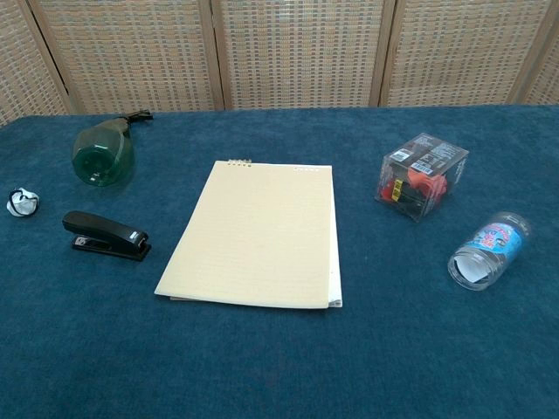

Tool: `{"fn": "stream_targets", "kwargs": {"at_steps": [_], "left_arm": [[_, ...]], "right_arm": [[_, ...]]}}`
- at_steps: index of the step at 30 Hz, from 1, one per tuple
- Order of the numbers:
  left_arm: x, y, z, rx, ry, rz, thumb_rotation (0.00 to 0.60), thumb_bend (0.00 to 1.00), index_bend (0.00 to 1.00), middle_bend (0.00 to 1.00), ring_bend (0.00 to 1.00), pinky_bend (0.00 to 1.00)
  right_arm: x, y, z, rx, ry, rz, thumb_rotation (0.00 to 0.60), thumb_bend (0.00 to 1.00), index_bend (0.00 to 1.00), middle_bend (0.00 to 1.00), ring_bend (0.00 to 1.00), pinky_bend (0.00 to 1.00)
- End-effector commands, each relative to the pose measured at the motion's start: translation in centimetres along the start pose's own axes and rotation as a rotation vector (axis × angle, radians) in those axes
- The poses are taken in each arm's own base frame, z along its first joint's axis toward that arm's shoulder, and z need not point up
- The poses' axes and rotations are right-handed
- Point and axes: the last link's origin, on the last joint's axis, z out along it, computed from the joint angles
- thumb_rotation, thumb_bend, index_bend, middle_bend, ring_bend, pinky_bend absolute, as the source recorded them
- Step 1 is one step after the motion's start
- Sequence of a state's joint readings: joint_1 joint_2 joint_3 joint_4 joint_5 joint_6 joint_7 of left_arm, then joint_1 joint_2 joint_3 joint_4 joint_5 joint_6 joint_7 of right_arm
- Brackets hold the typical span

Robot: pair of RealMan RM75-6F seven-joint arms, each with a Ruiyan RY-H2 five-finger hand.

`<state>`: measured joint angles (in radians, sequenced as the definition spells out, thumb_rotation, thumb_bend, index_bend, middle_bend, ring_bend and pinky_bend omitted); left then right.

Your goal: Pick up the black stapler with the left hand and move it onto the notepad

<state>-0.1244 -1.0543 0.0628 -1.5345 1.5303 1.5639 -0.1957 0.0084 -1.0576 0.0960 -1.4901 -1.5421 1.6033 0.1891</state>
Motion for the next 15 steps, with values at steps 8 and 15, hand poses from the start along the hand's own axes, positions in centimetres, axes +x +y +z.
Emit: {"fn": "stream_targets", "kwargs": {"at_steps": [8,15], "left_arm": [[-1.3,1.1,1.3,-0.048,-0.042,0.048,0.6,0.0,0.0,0.0,0.0,0.0],[-4.8,6.4,8.7,-0.257,-0.193,0.209,0.6,0.0,0.01,0.0,0.02,0.11]], "right_arm": [[0.1,0.2,0.0,-0.02,-0.009,0.017,0.6,0.0,0.0,0.0,0.0,0.0],[-0.2,0.4,0.4,-0.038,-0.029,0.033,0.6,0.0,0.0,0.0,0.0,0.0]]}}
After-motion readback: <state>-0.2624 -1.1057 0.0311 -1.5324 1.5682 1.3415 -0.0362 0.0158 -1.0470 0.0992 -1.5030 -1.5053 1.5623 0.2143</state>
